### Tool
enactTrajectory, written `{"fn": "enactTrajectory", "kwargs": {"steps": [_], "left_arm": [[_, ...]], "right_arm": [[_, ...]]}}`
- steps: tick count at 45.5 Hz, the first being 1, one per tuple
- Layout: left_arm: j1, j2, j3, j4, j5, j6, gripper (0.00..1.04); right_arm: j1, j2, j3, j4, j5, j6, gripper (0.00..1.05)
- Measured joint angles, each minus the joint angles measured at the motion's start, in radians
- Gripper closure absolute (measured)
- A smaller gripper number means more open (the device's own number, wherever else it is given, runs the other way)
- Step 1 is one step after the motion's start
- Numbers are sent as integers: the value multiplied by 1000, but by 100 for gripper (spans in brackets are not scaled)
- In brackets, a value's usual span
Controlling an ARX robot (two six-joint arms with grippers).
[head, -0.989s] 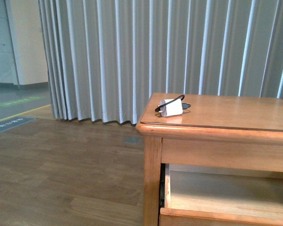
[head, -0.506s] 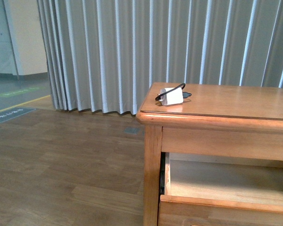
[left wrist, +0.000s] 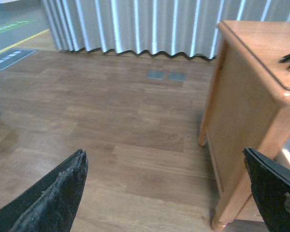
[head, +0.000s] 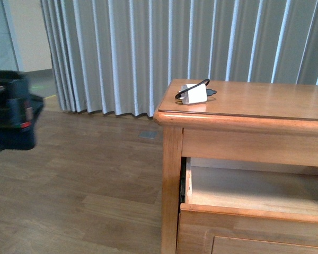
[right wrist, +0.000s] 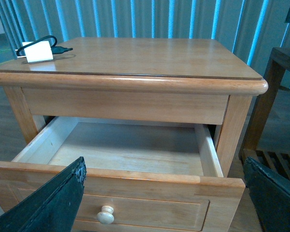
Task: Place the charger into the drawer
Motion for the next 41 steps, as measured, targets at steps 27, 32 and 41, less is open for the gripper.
{"fn": "enactTrajectory", "kwargs": {"steps": [27, 32, 41], "left_arm": [[-98, 584, 617, -45, 325, 60, 6], [-96, 658, 714, -51, 368, 40, 6], [-104, 846, 965, -117, 418, 8, 6]], "right_arm": [[0, 0, 0, 0, 0, 0, 8], [0, 0, 0, 0, 0, 0, 8], [0, 0, 0, 0, 0, 0, 8]]}}
